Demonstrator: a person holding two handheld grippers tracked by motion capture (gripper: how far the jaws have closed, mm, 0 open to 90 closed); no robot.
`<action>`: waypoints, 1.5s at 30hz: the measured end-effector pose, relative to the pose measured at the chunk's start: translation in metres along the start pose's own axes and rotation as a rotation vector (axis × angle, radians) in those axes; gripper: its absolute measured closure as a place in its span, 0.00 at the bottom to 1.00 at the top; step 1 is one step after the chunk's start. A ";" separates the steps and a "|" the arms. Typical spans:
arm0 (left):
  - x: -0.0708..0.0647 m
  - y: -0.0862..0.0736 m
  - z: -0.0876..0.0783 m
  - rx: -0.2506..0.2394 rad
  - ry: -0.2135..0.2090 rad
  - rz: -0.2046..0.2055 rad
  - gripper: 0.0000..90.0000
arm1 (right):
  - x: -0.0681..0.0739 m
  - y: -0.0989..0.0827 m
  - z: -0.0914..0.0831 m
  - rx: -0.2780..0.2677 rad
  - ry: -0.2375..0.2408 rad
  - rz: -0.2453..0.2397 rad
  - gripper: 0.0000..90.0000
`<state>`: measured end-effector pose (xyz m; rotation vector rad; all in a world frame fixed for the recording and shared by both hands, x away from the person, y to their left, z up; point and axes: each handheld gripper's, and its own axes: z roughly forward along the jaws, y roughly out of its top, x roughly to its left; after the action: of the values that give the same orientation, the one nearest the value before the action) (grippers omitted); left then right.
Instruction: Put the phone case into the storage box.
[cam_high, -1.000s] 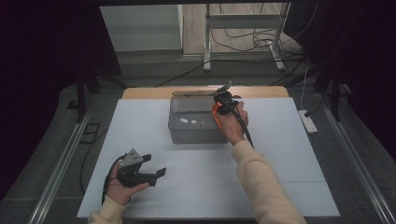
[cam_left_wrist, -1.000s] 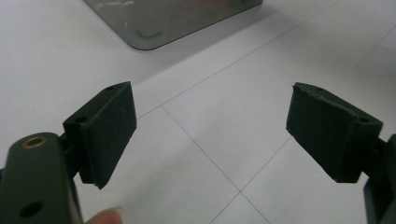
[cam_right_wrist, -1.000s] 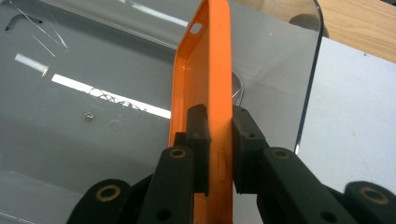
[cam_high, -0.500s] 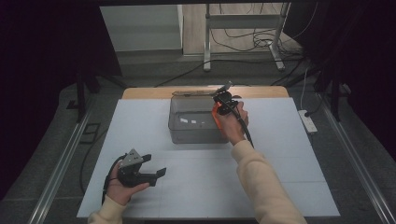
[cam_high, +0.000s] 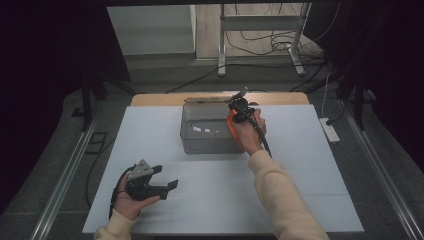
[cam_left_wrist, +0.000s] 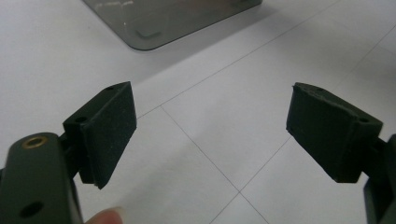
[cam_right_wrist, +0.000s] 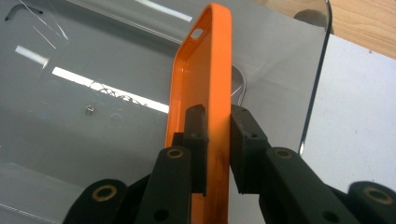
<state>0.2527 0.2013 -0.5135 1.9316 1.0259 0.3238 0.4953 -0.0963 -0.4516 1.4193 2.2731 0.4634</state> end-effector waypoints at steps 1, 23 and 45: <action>0.000 0.000 0.000 0.000 0.000 0.000 0.18 | 0.000 0.000 0.000 0.001 0.000 -0.001 0.86; 0.000 0.000 0.000 0.002 -0.005 0.002 0.18 | 0.002 0.000 0.000 0.006 -0.002 -0.023 0.82; 0.000 0.000 0.000 0.001 -0.006 0.003 0.18 | 0.001 0.002 -0.014 -0.063 -0.032 -0.066 0.75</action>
<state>0.2527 0.2009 -0.5132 1.9337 1.0199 0.3193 0.4889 -0.0952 -0.4393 1.3074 2.2527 0.4839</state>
